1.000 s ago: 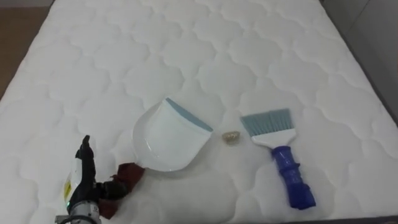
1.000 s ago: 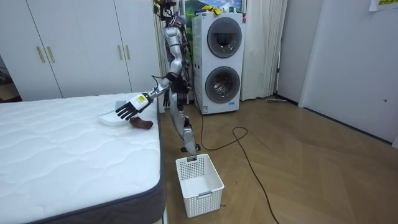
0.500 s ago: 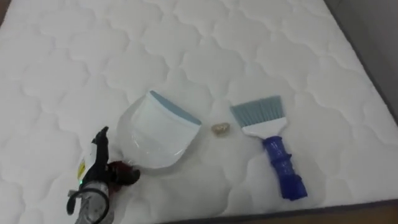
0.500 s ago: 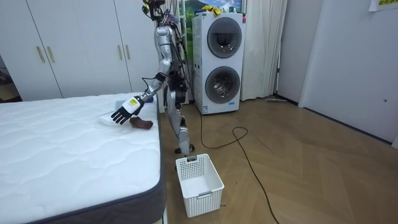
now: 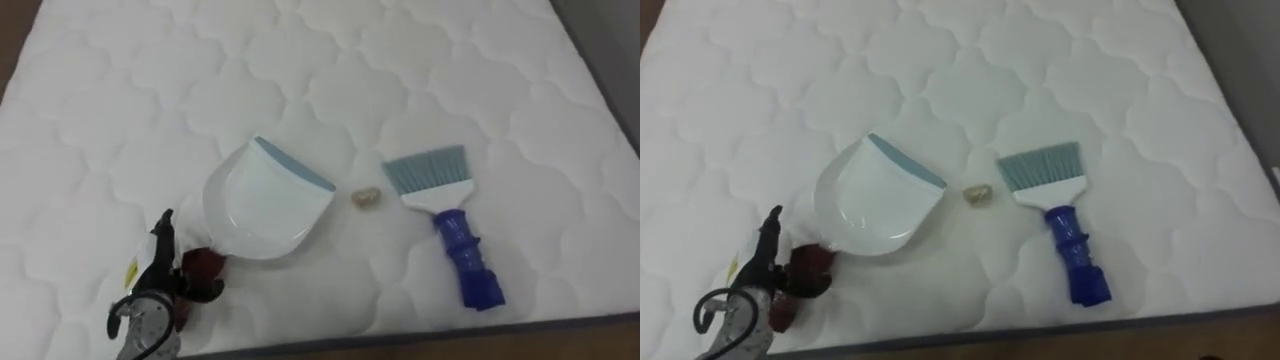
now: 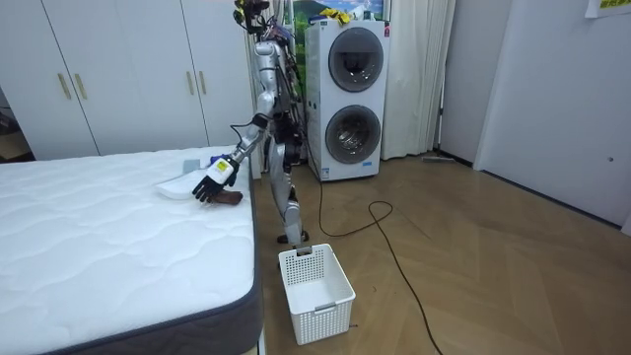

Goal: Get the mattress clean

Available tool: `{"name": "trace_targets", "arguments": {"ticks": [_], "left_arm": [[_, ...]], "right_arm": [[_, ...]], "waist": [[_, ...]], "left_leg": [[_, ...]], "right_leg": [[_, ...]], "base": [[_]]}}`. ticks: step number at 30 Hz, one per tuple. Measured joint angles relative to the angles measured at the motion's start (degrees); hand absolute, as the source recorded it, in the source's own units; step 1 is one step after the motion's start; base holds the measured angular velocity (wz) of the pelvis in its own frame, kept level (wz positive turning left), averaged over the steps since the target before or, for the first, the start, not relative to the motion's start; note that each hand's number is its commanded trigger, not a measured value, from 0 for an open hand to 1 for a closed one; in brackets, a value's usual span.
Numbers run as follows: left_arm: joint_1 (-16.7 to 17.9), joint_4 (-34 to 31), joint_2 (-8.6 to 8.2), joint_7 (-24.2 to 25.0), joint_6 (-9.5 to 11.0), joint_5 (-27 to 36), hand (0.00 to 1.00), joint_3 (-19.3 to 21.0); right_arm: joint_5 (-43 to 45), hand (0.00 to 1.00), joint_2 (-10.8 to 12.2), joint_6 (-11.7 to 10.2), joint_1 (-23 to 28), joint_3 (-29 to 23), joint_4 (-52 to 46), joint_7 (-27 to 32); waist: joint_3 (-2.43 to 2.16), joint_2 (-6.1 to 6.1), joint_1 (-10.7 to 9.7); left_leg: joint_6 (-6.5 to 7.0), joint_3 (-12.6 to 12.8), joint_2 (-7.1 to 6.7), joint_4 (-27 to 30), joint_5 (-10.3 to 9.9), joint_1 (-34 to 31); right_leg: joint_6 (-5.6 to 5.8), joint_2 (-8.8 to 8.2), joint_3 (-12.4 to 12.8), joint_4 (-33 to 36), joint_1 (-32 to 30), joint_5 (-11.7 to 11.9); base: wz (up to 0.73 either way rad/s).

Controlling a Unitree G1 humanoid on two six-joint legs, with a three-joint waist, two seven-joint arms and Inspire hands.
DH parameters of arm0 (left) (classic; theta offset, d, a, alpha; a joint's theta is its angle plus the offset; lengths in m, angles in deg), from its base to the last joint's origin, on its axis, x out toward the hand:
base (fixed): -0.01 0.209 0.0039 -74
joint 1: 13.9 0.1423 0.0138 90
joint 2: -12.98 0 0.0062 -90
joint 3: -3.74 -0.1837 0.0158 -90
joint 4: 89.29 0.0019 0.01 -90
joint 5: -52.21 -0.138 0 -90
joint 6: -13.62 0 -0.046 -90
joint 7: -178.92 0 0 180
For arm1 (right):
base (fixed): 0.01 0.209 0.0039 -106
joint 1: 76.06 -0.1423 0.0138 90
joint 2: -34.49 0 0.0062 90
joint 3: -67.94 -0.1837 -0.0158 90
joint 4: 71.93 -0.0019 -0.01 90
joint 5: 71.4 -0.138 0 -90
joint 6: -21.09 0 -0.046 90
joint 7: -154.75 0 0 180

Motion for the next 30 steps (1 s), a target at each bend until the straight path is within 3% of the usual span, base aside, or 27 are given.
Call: {"name": "trace_targets", "arguments": {"ticks": [12,18,30], "left_arm": [[-0.3,1.7,-0.09,0.3,-1.0,0.2,0.0,-0.1],[-3.1,3.6,-0.1,0.3,-1.1,0.2,0.0,-0.2],[-5.9,4.5,0.03,-0.1,-1.3,0.3,0.0,-0.3]], "right_arm": [[0.1,0.0,-0.2,1.1,-2.3,2.4,-0.2,0.3],[0.1,0.0,-0.6,1.1,-3.0,4.9,0.0,0.9],[0.1,0.0,-0.9,1.1,-4.0,6.2,-0.3,1.8]], "waist": [[0.13,0.23,0.0],[0.26,0.22,-0.2],[1.15,0.02,-0.2]], "left_leg": [[0.16,0.0,-0.07,2.8,-0.1,-3.9],[0.27,0.1,-0.16,4.3,-0.2,-6.2],[0.27,0.5,-0.08,7.1,-0.3,-11.8]], "right_leg": [[-0.12,-0.51,-0.1,3.9,-4.4,-0.6],[-0.1,-0.9,-0.8,5.0,-6.1,-0.8],[-0.68,-1.55,-1.1,9.5,-12.5,-2.1]], "base": [[0.01],[0.04],[0.0]]}}
